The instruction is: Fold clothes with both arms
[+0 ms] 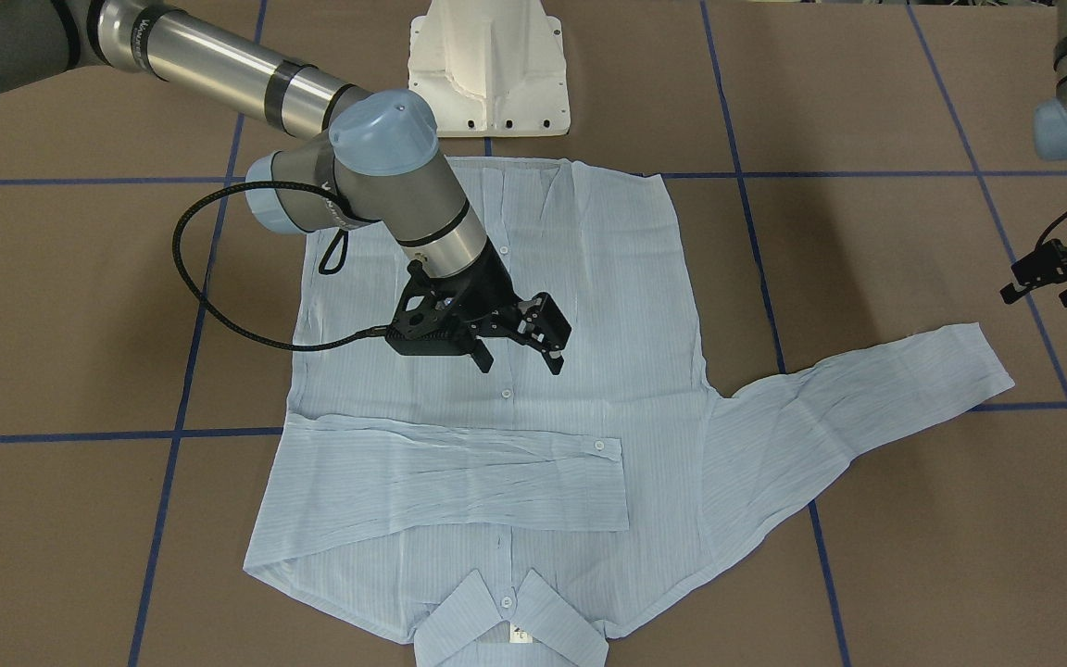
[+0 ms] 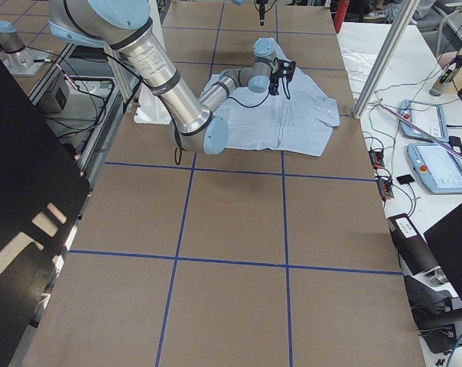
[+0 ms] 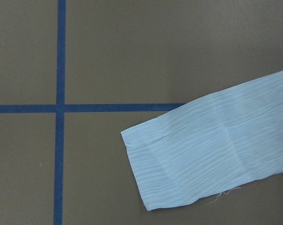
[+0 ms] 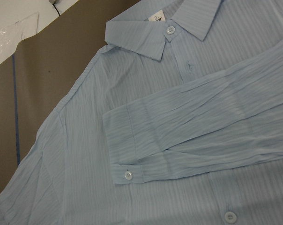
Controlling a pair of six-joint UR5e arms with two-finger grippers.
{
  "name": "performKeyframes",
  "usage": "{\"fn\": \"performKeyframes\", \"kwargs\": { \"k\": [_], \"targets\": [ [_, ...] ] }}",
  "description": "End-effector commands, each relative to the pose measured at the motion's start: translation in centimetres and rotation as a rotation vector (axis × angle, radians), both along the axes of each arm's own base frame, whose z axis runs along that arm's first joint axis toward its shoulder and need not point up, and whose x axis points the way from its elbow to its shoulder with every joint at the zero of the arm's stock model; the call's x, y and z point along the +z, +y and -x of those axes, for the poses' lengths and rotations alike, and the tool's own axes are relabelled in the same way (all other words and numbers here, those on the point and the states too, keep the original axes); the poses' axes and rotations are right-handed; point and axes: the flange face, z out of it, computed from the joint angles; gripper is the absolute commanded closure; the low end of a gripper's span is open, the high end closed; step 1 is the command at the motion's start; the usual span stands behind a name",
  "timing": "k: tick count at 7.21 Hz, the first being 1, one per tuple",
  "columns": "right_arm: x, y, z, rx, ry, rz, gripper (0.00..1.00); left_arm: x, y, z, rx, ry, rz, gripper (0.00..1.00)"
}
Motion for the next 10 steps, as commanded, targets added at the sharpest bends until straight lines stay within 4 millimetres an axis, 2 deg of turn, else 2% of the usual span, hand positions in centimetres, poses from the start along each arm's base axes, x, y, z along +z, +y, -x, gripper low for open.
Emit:
{"fn": "performKeyframes", "kwargs": {
  "k": [1, 2, 3, 5, 6, 8, 10],
  "targets": [
    [1.0, 0.7, -1.0, 0.001, -0.003, -0.004, 0.02, 0.7, 0.6, -1.8, -0.074, 0.033, 0.116, 0.02],
    [1.4, 0.8, -1.1, 0.002, -0.002, -0.003, 0.02, 0.9, 0.9, -2.4, -0.115, 0.059, 0.159, 0.02],
    [1.5, 0.9, -1.3, 0.004, -0.003, -0.004, 0.02, 1.9, 1.5, -3.9, -0.125, 0.073, 0.197, 0.05],
    [2.0, 0.9, -1.2, 0.006, 0.005, -0.003, 0.02, 3.8, 1.8, -5.0, -0.135, 0.095, 0.205, 0.07],
    [2.1, 1.1, -1.0, 0.003, 0.007, -0.002, 0.02, 4.2, 1.3, -5.3, -0.148, 0.080, 0.195, 0.08],
    [2.2, 1.3, -0.9, 0.000, 0.007, -0.002, 0.02, 4.3, 1.4, -5.9, -0.138, 0.076, 0.195, 0.21],
    [2.2, 1.4, -0.8, -0.002, 0.007, -0.002, 0.02, 4.4, 0.8, -6.2, -0.138, 0.074, 0.195, 0.22]
  ]
}}
